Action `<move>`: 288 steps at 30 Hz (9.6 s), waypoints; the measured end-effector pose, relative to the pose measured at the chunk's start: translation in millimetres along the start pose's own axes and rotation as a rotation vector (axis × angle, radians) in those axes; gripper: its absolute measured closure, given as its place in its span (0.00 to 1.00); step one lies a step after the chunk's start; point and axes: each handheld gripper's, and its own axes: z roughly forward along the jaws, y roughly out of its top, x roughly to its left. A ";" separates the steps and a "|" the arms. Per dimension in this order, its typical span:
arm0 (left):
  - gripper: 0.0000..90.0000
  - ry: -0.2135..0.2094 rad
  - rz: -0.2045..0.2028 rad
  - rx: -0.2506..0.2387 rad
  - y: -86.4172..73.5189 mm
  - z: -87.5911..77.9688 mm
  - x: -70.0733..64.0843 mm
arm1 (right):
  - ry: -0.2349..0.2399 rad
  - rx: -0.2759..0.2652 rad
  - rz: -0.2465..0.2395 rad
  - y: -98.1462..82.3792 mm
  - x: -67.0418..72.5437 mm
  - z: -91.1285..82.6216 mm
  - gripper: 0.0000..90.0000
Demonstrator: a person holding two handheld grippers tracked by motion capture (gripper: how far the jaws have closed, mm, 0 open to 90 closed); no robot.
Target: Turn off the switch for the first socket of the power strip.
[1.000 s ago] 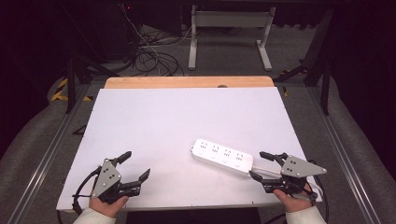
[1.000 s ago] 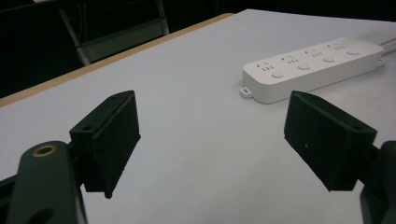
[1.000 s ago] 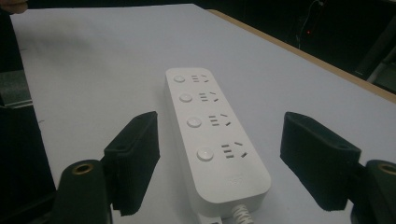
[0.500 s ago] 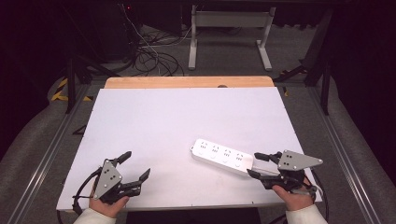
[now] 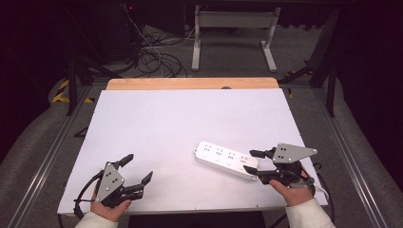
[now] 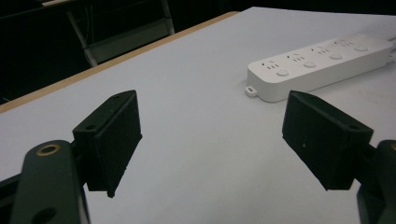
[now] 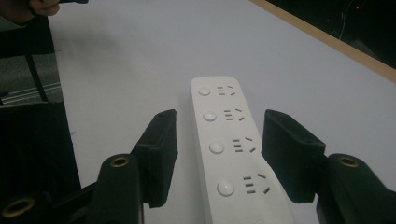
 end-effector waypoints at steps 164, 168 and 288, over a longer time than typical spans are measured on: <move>0.22 0.015 0.009 0.009 0.3 -0.6 -0.6 | 0.077 0.603 0.053 40.4 -22.8 72.0 1.00; 0.22 0.016 0.007 0.007 0.4 -1.0 -1.1 | 0.062 0.583 0.035 47.8 -21.2 66.4 1.00; 0.20 -0.005 -0.021 0.031 -6.5 -12.0 4.0 | -0.088 -0.052 0.148 -74.9 -8.0 2.9 0.10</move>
